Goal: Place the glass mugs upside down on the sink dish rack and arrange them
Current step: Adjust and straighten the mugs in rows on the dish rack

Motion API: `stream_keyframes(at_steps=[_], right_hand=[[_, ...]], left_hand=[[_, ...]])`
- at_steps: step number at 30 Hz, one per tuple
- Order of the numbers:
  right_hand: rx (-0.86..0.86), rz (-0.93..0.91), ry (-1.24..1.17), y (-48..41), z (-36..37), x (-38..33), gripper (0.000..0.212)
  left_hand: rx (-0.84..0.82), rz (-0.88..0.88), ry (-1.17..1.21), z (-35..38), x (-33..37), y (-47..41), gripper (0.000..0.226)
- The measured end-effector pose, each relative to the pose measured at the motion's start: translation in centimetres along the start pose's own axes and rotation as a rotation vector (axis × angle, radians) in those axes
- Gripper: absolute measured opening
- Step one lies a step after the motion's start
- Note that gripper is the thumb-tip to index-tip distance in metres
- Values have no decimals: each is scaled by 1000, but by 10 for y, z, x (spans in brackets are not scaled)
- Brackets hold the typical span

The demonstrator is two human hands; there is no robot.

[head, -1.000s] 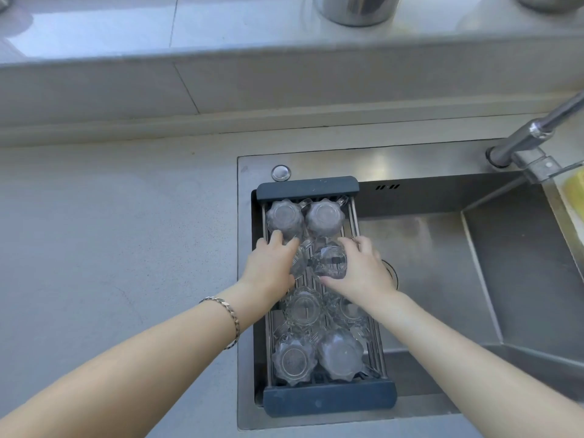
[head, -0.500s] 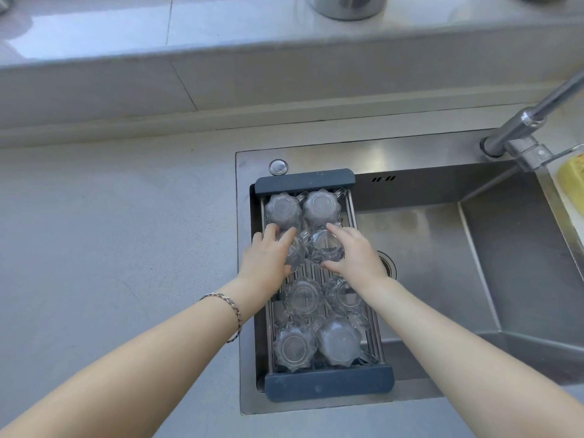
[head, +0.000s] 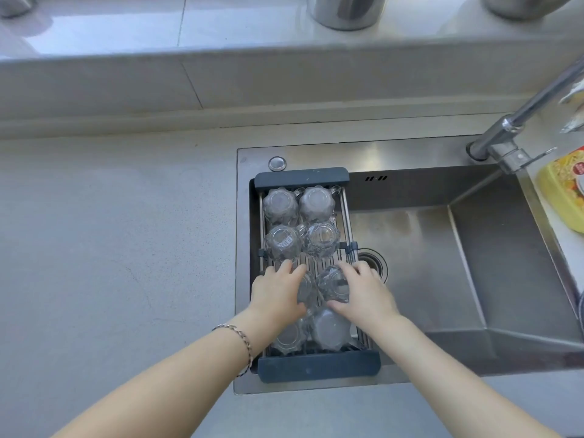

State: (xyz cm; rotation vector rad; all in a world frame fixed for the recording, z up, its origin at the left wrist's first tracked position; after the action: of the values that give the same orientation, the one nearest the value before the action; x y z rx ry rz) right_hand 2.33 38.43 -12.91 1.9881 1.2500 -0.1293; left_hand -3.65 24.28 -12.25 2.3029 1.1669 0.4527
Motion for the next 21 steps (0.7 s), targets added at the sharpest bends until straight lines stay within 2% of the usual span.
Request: stream_keyframes(at_steps=[6,12,14,16,21], right_hand=[[57,14,1,-6,10,-4,76],[66,4,-13,-6,12,-2,77],[69,-2,-15,-6,12,-2,78],[70,-1,-16,-6,11,-2,78],[67,-2,-15,-5,11,-1,77]], left_hand=[[56,-162,45,-25,-9,2,57],[122,-165,19,-49,-4,22,60],[148,-228,140,-60,-8,28,59],[125,-314,359,-62,-16,30,58],[-91,-534,824,-37,-30,26,62]])
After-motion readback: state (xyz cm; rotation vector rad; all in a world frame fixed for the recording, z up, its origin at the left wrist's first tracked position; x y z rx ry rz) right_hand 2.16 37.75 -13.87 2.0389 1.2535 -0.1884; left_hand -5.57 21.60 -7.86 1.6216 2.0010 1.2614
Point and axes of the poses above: each hand's wrist, its own y-axis away from the middle knuckle, its own z-axis out of the palm, x = y × z, the point moved 3 cm from there along -y, towards the middle knuckle, and after that the axes turned 9 degrees about -y, right-handed, at the moved point
